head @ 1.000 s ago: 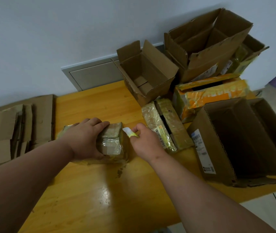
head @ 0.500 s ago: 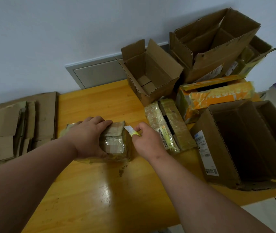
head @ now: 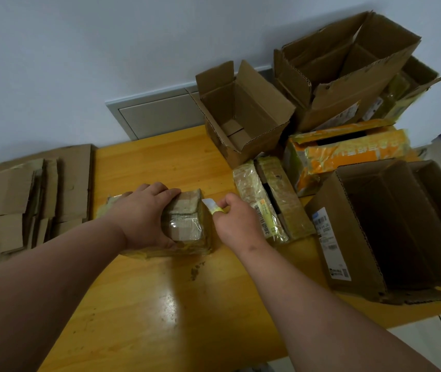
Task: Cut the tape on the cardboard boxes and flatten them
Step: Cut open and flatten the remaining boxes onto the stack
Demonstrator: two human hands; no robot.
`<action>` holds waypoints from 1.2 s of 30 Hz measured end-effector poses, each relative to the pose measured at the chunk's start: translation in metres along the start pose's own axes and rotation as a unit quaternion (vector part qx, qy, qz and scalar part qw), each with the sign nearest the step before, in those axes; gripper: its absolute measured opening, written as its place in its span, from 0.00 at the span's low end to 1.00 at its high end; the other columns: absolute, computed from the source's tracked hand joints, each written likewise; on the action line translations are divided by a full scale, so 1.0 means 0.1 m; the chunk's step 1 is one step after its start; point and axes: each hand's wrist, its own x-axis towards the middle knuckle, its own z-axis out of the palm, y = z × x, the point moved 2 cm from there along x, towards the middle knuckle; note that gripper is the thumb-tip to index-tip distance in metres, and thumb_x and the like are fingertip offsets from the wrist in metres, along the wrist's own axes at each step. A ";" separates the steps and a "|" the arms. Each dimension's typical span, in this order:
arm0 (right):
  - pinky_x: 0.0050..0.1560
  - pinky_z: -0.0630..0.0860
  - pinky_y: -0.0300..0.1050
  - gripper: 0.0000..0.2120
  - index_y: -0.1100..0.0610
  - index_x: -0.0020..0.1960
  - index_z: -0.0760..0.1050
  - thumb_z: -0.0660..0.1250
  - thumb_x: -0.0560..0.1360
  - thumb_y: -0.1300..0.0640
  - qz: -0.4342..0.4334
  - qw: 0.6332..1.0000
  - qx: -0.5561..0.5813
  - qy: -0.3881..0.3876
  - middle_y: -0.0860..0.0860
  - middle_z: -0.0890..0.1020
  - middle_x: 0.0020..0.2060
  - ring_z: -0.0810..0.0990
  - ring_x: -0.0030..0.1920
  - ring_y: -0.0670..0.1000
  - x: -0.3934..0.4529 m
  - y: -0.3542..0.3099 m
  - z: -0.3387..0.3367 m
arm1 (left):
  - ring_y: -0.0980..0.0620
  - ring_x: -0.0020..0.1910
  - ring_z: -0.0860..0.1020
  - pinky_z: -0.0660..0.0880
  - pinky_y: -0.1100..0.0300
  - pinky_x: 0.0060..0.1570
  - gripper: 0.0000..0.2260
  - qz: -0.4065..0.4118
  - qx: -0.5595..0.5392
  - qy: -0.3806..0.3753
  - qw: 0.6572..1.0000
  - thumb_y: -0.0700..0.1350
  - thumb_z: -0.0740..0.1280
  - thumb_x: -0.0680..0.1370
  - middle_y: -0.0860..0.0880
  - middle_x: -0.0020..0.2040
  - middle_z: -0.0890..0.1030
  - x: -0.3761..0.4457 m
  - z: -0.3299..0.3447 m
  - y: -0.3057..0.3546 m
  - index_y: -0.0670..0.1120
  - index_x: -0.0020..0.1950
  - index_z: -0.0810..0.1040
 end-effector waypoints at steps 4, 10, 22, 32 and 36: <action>0.29 0.63 0.40 0.08 0.44 0.50 0.69 0.61 0.75 0.56 -0.012 1.000 -0.009 -0.003 0.47 0.75 0.33 0.73 0.31 0.49 0.01 -0.01 0.01 | 0.50 0.68 0.65 0.69 0.49 0.66 0.53 0.000 -0.002 0.000 1.000 0.70 0.75 0.60 0.54 0.71 0.65 0.00 0.00 -0.01 0.56 0.79 0.54; 0.27 0.62 0.38 0.07 0.43 0.48 0.69 0.62 0.75 0.56 -0.018 1.000 -0.009 0.020 0.46 0.76 0.32 0.73 0.28 0.47 -0.01 0.00 0.02 | 0.50 0.67 0.66 0.69 0.48 0.65 0.53 0.003 -0.001 0.002 1.000 0.70 0.74 0.60 0.54 0.70 0.65 0.00 0.00 -0.01 0.56 0.79 0.55; 0.30 0.64 0.40 0.08 0.43 0.48 0.69 0.62 0.75 0.56 -0.019 1.000 -0.007 0.007 0.47 0.76 0.34 0.74 0.31 0.49 0.01 -0.02 0.01 | 0.49 0.67 0.66 0.70 0.47 0.65 0.54 0.000 -0.002 0.002 1.000 0.70 0.75 0.59 0.54 0.70 0.66 0.01 0.02 -0.01 0.56 0.79 0.55; 0.30 0.62 0.41 0.04 0.46 0.47 0.70 0.62 0.73 0.55 -0.027 0.999 -0.026 -0.006 0.48 0.74 0.33 0.72 0.31 0.50 0.11 -0.06 0.01 | 0.49 0.67 0.65 0.70 0.46 0.66 0.54 0.001 0.013 -0.005 1.000 0.70 0.74 0.60 0.53 0.70 0.65 0.01 0.00 0.00 0.55 0.79 0.53; 0.30 0.62 0.42 0.05 0.45 0.47 0.70 0.63 0.73 0.54 -0.079 0.995 -0.058 -0.010 0.46 0.72 0.29 0.71 0.30 0.50 0.09 0.00 -0.02 | 0.50 0.69 0.64 0.67 0.47 0.68 0.55 0.005 0.012 -0.011 1.000 0.70 0.75 0.61 0.54 0.72 0.63 0.00 0.02 -0.02 0.56 0.80 0.52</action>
